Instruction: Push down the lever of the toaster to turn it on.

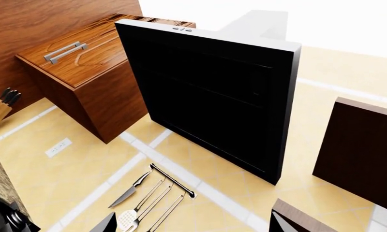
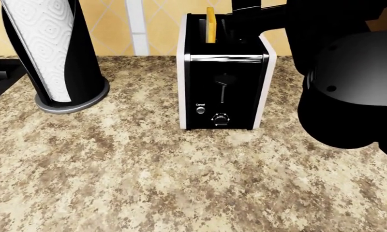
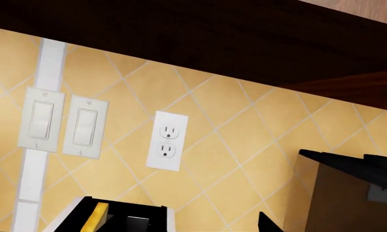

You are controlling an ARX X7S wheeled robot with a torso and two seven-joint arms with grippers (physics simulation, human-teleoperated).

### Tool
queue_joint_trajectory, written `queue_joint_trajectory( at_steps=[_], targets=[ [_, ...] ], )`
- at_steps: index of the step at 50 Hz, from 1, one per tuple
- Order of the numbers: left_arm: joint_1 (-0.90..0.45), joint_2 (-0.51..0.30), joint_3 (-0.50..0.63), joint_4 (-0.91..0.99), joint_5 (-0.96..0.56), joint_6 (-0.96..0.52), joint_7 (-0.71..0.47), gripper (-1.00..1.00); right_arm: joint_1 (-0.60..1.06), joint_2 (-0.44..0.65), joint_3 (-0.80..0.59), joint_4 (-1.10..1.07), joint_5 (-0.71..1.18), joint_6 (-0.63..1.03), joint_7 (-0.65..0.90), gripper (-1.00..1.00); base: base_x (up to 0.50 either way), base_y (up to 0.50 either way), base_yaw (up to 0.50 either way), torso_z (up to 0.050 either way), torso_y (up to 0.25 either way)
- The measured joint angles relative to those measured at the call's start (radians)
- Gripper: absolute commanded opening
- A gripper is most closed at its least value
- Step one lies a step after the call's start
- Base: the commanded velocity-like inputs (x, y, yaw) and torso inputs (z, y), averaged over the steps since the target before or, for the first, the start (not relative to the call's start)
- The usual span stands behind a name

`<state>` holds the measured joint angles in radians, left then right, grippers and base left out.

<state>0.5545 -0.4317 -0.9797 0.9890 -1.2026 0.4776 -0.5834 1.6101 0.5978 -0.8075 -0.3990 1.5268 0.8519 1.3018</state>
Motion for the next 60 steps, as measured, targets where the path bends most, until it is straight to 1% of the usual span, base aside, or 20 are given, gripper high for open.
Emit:
queue_joint_trajectory(
  at_steps=[21,43,60],
  targets=[
    [-0.002,0.002,-0.004,0.001,-0.003,-0.004,0.001,1.0,-0.04,-0.015,-0.015,0.005,-0.025,-0.02,-0.007,-1.0,0.0,0.0,0.0,0.0,0.0],
    [-0.005,0.001,-0.007,0.003,-0.004,-0.01,-0.003,1.0,-0.209,-0.028,-0.044,-0.066,-0.067,-0.105,-0.053,-1.0,0.0,0.0,0.0,0.0,0.0],
    [-0.007,0.004,-0.007,0.004,-0.005,-0.014,0.0,1.0,-0.328,-0.05,-0.069,-0.055,-0.144,-0.183,-0.115,-1.0,0.0,0.0,0.0,0.0,0.0]
  ],
)
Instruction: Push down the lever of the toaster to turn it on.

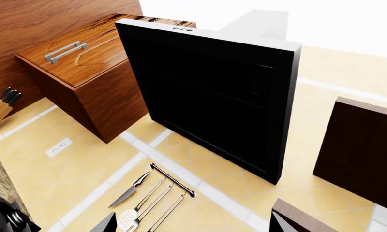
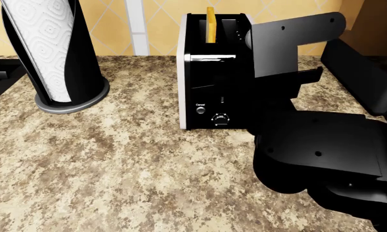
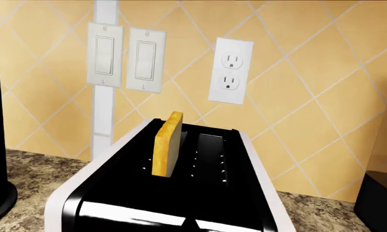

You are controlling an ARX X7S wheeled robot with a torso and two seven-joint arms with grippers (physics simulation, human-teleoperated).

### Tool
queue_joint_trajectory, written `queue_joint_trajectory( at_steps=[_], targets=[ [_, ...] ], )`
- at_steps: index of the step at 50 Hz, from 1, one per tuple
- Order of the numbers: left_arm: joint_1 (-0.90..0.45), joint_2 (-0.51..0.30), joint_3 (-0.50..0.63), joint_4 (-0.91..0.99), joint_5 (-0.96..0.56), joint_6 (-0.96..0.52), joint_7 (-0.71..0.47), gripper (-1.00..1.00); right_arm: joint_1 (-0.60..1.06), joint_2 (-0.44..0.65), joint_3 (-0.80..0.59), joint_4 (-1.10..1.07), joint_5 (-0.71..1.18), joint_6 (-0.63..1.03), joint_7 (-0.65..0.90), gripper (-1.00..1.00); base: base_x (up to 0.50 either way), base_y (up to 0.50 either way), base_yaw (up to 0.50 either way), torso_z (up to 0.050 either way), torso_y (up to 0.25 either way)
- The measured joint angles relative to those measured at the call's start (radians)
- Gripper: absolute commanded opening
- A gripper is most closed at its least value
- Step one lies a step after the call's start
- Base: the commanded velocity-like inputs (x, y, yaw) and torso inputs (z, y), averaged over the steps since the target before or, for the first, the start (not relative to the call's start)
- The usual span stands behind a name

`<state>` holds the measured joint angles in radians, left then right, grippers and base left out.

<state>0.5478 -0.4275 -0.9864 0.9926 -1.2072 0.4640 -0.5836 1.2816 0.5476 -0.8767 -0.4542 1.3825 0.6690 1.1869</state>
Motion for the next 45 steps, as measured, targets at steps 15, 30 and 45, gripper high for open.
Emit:
queue_joint_trajectory(
  at_steps=[15,30,45],
  targets=[
    [-0.001,0.001,-0.002,-0.001,-0.003,-0.002,0.001,1.0,-0.085,-0.031,-0.019,0.044,-0.073,-0.072,-0.062,-1.0,0.0,0.0,0.0,0.0,0.0],
    [-0.005,0.006,0.001,-0.002,-0.001,-0.004,0.007,1.0,-0.134,-0.047,-0.027,0.07,-0.121,-0.11,-0.088,-1.0,0.0,0.0,0.0,0.0,0.0],
    [-0.008,0.008,0.004,-0.001,0.002,-0.009,0.008,1.0,-0.154,-0.059,-0.028,0.069,-0.168,-0.115,-0.088,-1.0,0.01,0.0,0.0,0.0,0.0]
  ],
)
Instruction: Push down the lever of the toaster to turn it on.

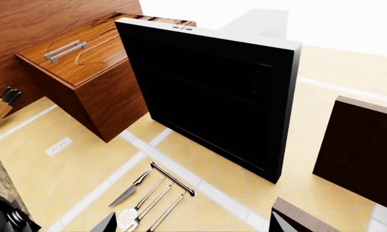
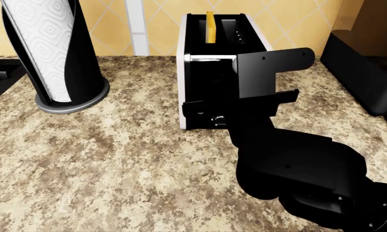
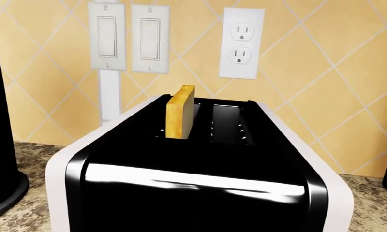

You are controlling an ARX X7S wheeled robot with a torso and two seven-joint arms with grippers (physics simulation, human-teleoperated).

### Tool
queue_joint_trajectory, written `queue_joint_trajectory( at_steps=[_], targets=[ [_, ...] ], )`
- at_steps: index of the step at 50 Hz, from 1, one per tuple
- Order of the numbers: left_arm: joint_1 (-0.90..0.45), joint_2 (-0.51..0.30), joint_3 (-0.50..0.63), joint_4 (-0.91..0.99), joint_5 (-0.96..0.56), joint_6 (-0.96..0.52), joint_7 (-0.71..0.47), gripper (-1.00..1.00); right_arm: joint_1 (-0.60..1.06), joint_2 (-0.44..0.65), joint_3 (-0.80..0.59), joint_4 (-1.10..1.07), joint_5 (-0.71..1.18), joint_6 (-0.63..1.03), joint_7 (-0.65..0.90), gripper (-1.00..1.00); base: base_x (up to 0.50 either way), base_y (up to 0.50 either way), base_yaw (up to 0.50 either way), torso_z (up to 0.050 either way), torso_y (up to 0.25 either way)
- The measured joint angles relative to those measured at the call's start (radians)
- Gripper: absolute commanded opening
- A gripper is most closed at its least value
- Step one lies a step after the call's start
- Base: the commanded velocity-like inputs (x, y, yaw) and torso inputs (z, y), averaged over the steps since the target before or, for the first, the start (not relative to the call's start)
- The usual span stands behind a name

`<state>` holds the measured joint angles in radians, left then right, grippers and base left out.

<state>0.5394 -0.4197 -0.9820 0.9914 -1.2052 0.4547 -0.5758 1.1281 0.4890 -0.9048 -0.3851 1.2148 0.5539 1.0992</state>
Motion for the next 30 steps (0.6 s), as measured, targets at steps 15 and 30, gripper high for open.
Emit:
queue_joint_trajectory(
  at_steps=[15,30],
  targets=[
    [-0.002,-0.005,-0.002,0.002,-0.001,-0.004,-0.006,1.0,-0.013,-0.007,0.0,-0.002,-0.03,-0.002,-0.001,-1.0,0.01,0.0,0.0,0.0,0.0],
    [-0.001,-0.003,-0.005,0.002,-0.004,-0.003,-0.003,1.0,-0.029,-0.008,0.003,-0.002,-0.048,-0.018,-0.01,-1.0,0.01,0.0,0.0,-0.001,0.0]
  ],
)
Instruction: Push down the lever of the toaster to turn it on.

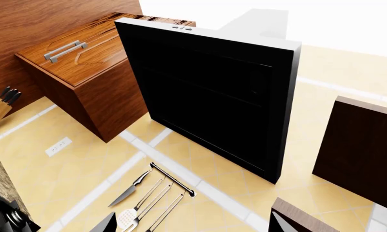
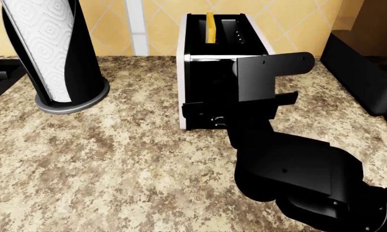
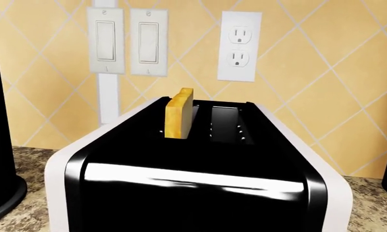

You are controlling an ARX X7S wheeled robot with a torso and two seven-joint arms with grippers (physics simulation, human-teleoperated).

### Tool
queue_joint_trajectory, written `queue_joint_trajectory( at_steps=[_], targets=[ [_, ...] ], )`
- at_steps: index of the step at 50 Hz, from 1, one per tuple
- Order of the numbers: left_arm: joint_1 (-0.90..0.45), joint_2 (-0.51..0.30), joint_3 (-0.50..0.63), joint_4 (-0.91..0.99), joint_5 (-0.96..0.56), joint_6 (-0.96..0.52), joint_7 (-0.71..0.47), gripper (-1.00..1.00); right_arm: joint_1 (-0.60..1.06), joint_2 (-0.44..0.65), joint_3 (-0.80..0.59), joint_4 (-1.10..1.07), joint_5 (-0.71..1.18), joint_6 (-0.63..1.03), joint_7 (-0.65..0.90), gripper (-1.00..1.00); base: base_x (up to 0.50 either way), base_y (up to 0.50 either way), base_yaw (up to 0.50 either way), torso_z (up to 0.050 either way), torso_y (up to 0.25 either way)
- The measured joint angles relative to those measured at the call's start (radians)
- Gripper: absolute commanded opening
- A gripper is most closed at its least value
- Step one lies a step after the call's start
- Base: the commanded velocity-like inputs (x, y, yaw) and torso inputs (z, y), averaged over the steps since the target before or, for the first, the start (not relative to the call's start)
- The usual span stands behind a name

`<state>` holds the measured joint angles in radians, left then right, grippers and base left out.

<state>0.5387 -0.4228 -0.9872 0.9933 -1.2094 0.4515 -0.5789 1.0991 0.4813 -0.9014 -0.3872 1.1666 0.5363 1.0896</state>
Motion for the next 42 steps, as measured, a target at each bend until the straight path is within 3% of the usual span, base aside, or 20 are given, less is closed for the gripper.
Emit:
queue_joint_trajectory(
  at_steps=[42],
  targets=[
    [-0.007,-0.003,0.001,0.002,0.004,-0.007,-0.006,1.0,-0.116,0.029,-0.01,0.001,-0.029,-0.059,-0.022,-1.0,0.0,0.0,0.0,-0.001,0.0]
  ],
)
